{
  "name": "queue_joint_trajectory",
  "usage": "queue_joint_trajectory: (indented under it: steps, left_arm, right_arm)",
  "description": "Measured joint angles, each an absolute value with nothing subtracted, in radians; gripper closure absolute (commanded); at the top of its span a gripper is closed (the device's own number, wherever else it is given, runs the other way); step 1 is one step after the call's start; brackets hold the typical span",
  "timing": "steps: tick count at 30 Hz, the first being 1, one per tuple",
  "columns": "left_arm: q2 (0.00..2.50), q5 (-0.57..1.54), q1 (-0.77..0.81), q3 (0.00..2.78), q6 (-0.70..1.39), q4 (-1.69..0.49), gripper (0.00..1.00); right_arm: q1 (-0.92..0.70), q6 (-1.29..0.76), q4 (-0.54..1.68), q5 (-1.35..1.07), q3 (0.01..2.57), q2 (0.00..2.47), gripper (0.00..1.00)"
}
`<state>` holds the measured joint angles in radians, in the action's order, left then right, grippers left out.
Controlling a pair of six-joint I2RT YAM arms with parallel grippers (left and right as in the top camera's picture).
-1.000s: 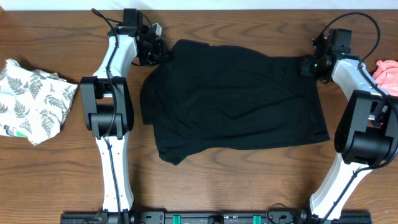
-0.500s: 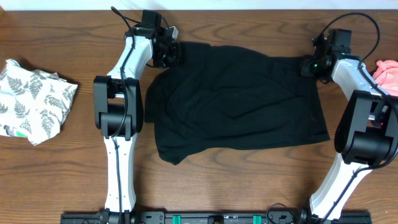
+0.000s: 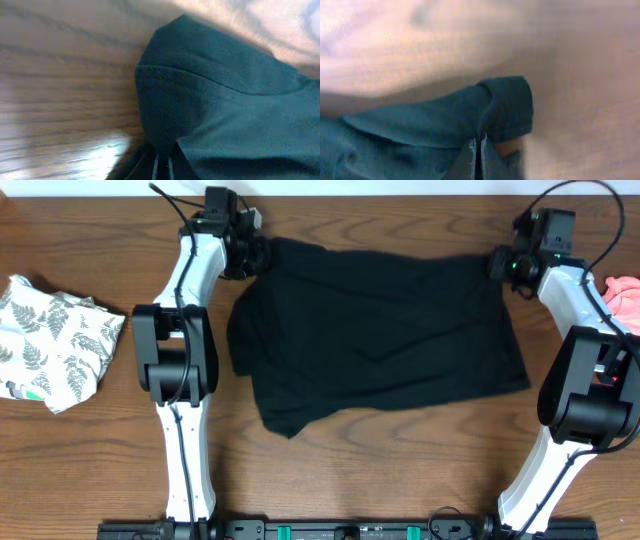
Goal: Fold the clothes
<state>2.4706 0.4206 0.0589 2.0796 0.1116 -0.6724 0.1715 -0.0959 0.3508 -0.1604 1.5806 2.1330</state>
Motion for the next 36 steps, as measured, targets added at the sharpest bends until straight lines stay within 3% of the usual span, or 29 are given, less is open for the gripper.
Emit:
queue_joint_trajectory:
  steps: [8, 12, 13, 14, 18, 23, 28, 32, 36]
  left_arm:
    - [2.457, 0.399, 0.066, 2.076, 0.131, -0.672, 0.94]
    - [2.457, 0.392, 0.071, 2.075, 0.131, -0.672, 0.91]
    - [2.457, 0.389, 0.071, 2.075, 0.131, -0.672, 0.84]
    - [2.457, 0.388, 0.073, 2.075, 0.133, -0.672, 0.71]
    - [2.457, 0.386, 0.075, 2.075, 0.134, -0.673, 0.59]
    - [2.455, 0.408, 0.076, 2.074, 0.130, -0.703, 0.48]
    - [2.399, 0.411, 0.076, 2.065, 0.123, -0.805, 0.41]
    - [2.278, 0.408, 0.081, 2.059, 0.123, -0.937, 0.41]
    - [2.161, 0.408, 0.107, 2.064, 0.108, -1.060, 0.41]
  right_arm:
    - [0.170, -0.158, 0.207, -0.133, 1.584, 2.133, 0.98]
    - [0.166, -0.188, 0.163, -0.102, 1.584, 2.135, 0.57]
    - [0.166, -0.192, 0.159, -0.097, 1.585, 2.137, 0.49]
    - [0.166, -0.197, 0.159, -0.090, 1.585, 2.139, 0.34]
    - [0.167, -0.202, 0.192, -0.072, 1.586, 2.152, 0.01]
    - [0.167, -0.170, 0.321, -0.068, 1.590, 2.153, 0.01]
    - [0.183, -0.142, 0.611, -0.068, 1.591, 2.138, 0.02]
    - [0.212, -0.126, 0.825, -0.067, 1.591, 2.113, 0.27]
    - [0.237, -0.123, 0.948, -0.066, 1.590, 2.103, 0.30]
